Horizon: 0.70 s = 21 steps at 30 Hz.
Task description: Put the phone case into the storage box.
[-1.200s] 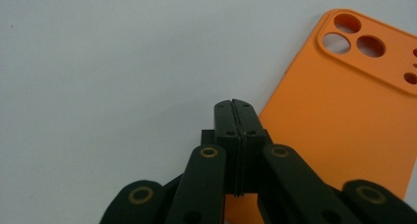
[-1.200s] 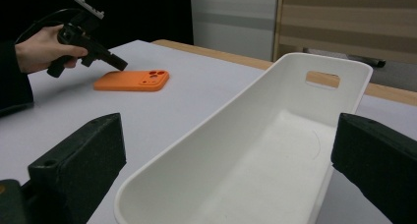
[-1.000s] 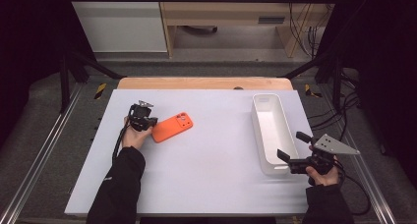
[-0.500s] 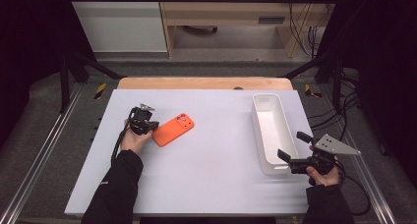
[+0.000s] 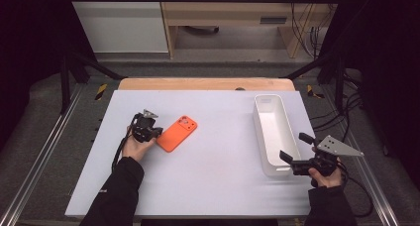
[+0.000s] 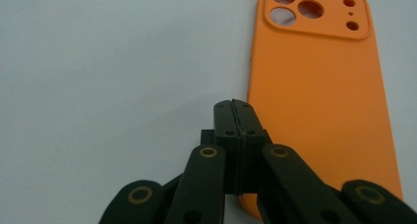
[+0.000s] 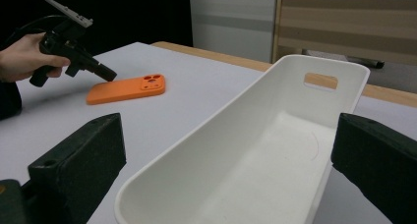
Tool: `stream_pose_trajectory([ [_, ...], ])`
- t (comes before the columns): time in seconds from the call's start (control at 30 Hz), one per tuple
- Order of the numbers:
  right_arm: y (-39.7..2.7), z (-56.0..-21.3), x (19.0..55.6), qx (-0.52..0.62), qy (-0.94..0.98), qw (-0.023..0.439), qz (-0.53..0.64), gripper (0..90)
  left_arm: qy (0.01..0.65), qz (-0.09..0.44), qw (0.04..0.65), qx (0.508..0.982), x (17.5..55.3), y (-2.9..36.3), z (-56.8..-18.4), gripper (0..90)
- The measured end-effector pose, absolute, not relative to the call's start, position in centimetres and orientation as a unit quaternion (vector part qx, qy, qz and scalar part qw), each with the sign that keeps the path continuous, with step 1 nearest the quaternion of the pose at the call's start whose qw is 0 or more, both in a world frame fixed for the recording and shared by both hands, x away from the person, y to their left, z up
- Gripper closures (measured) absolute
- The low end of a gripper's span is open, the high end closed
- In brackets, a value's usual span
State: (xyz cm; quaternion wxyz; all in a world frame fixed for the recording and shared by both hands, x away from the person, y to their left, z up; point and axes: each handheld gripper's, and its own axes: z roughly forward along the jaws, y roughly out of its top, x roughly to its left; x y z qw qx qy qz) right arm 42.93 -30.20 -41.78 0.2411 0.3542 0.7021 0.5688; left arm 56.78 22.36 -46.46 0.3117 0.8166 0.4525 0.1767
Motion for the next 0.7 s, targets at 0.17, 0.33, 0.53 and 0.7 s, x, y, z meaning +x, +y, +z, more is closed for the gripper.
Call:
stream_pose_trajectory([
  [0.17,-30.2,-41.8,42.9,0.354,0.702,0.240,0.570,0.4,0.445,0.180,0.312,0.820,56.3,22.1,-46.5,89.9],
  [0.33,-30.2,-41.8,42.9,0.353,0.702,0.242,0.570,0.4,0.447,0.186,0.318,0.815,56.1,22.3,-46.3,89.8],
  [0.53,-30.3,-41.7,42.9,0.355,0.700,0.242,0.571,0.4,0.442,0.201,0.342,0.805,55.6,22.8,-44.9,84.0],
  [0.7,-30.3,-41.7,42.9,0.355,0.700,0.242,0.571,0.4,0.432,0.207,0.364,0.798,55.0,23.0,-43.1,74.5],
])
